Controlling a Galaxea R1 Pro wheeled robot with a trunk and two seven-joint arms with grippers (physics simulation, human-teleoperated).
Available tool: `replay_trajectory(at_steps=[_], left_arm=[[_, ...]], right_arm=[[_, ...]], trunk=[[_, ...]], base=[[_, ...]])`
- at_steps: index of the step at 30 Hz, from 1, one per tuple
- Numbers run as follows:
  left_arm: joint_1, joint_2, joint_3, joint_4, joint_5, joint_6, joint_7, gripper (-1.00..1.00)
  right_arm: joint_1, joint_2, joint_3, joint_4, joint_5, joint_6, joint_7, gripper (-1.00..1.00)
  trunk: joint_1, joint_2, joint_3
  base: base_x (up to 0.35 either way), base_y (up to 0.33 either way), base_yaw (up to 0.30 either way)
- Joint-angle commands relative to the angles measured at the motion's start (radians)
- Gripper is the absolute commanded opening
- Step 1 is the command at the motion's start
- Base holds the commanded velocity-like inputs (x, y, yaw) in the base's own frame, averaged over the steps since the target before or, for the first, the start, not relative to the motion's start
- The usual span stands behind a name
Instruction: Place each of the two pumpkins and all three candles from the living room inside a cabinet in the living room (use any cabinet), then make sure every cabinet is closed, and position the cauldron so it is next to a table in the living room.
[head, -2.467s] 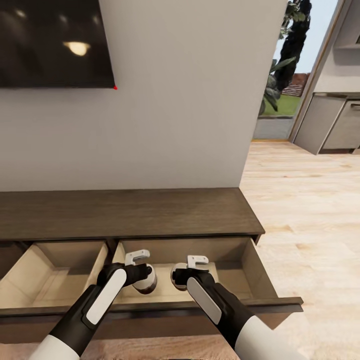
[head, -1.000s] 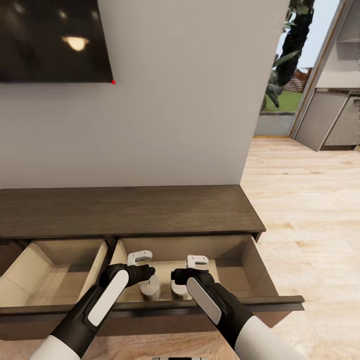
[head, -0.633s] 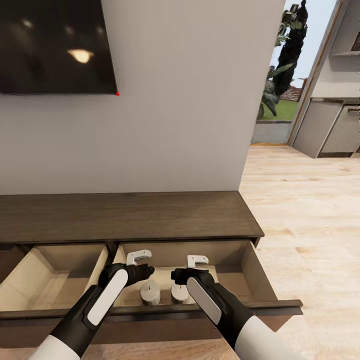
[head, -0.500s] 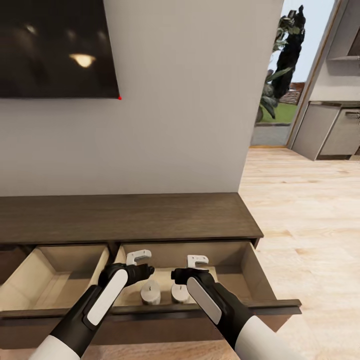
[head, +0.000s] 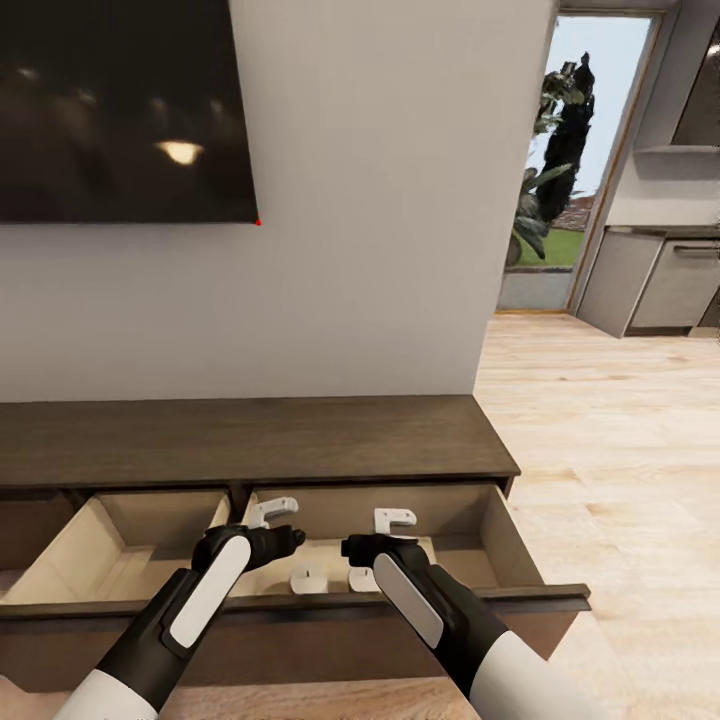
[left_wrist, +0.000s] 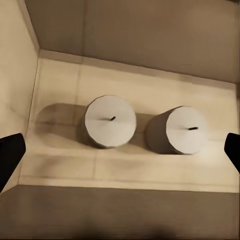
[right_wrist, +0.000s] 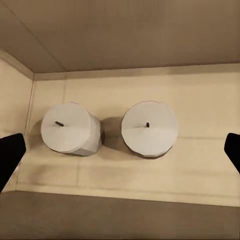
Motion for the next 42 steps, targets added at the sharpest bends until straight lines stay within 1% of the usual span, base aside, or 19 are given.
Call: replay_trajectory(at_steps=[1,5,12,17,24,26,27,32,37,42], left_arm=[[-0.001,0.001,-0.001,-0.001,0.011,0.0,0.01,1.0],[-0.001,-0.001,0.003,-0.001,0.011,0.001,0.01,1.0],[-0.001,-0.001,0.004,0.0,0.011,0.001,0.01,1.0],[-0.001,-0.001,0.004,-0.001,0.011,0.0,0.01,1.0],[-0.001,0.002,0.006,-0.001,0.011,0.0,0.011,1.0],[-0.001,0.003,0.012,-0.002,0.011,0.0,0.011,1.0],[-0.001,0.005,0.027,-0.005,0.011,0.0,0.009,1.0],[-0.001,0.007,0.035,-0.006,0.01,0.0,0.009,1.0],[-0.001,0.007,0.057,-0.006,0.011,0.0,0.008,1.0],[-0.001,0.008,0.064,-0.006,0.01,0.0,0.008,1.0]], right_arm=[[-0.001,0.0,0.003,-0.001,-0.008,-0.001,-0.007,1.0],[-0.001,0.0,0.003,-0.001,-0.008,-0.012,0.004,1.0],[-0.001,0.0,0.003,-0.001,-0.008,-0.018,0.006,1.0],[-0.001,0.0,0.003,-0.001,-0.008,-0.019,0.006,1.0],[-0.001,-0.001,0.001,-0.001,-0.008,-0.019,0.006,1.0],[-0.001,-0.001,0.001,-0.001,-0.008,-0.019,0.006,1.0],[-0.001,-0.001,0.001,0.0,-0.009,-0.019,0.006,1.0],[-0.001,-0.001,0.001,-0.001,-0.01,-0.019,0.006,1.0],[-0.001,0.0,0.001,-0.001,-0.01,-0.019,0.006,1.0],[-0.001,0.0,0.001,-0.001,-0.01,-0.019,0.006,1.0]], trunk=[[-0.001,0.0,0.003],[-0.003,0.001,0.018],[-0.029,0.05,0.04],[-0.048,0.085,0.056],[-0.075,0.134,0.078],[-0.083,0.148,0.084],[-0.087,0.155,0.087],[-0.106,0.19,0.103],[-0.125,0.225,0.119],[-0.144,0.26,0.134]], base=[[-0.082,0.026,0.0],[-0.027,0.008,0.0],[-0.008,0.004,0.0],[-0.178,0.115,0.0],[-0.034,0.019,0.0],[-0.005,0.003,0.0],[0.0,0.0,0.0],[-0.026,0.003,0.0],[-0.252,0.077,0.0],[-0.305,0.102,0.0]])
